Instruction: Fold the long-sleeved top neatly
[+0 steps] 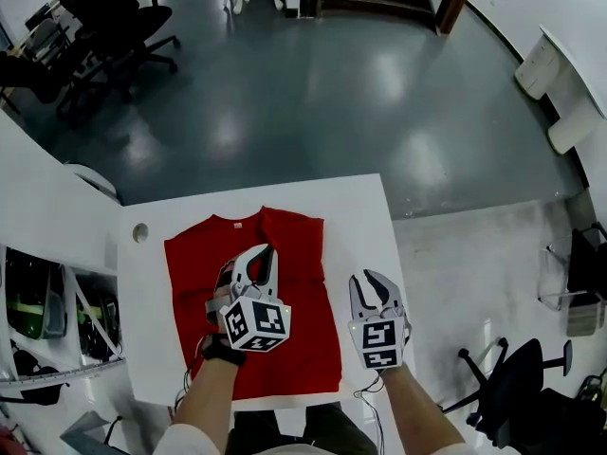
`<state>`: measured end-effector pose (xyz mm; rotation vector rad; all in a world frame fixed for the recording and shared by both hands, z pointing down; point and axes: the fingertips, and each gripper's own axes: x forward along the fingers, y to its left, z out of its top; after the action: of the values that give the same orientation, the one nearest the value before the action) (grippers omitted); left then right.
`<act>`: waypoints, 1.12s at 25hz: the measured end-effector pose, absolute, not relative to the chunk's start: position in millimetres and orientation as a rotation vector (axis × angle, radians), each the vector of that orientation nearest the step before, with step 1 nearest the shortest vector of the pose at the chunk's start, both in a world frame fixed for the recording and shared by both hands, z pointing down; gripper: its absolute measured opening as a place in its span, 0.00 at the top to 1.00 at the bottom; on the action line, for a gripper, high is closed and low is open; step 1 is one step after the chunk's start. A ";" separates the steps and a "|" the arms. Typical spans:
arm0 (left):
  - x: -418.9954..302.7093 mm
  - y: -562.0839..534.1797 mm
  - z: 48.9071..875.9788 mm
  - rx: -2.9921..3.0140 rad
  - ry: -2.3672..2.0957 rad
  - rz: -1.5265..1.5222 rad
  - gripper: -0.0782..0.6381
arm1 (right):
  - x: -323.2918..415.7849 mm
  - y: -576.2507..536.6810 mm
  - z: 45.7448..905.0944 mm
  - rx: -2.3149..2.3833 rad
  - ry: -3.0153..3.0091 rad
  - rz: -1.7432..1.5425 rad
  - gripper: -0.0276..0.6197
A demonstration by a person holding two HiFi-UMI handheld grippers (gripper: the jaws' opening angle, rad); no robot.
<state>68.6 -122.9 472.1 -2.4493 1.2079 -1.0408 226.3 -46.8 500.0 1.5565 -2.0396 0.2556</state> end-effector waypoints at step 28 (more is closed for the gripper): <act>-8.1 -72.7 564.1 -2.665 1.172 -1.451 0.66 | 175.8 -38.7 531.3 1.382 -2.095 0.277 0.80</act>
<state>-8.1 -72.7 564.1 -2.6647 1.1717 -1.4510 175.8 -38.7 531.3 1.3819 -2.0954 0.2774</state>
